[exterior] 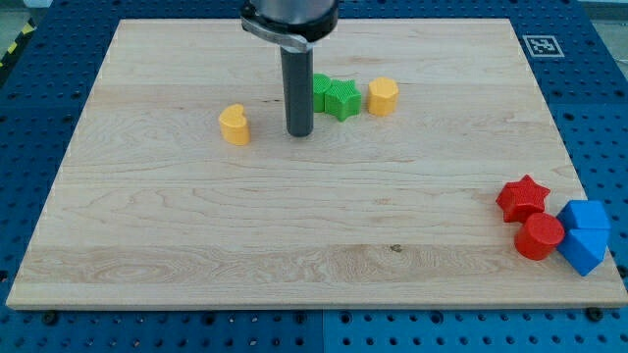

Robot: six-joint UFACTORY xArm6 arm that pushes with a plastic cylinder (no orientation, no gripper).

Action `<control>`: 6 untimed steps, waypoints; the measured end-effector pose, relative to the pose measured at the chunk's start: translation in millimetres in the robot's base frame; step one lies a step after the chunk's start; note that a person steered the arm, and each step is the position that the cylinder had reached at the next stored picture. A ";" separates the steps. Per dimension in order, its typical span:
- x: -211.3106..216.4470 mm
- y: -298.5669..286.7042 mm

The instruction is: Separate the red circle from the blue triangle

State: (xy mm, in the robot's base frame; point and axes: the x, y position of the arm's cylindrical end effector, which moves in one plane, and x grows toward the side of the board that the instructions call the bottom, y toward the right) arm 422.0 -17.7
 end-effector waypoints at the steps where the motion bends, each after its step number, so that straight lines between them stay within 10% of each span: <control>1: 22.4 13.1; 6: 69.0 356.7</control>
State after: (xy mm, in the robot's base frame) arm 490.9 339.1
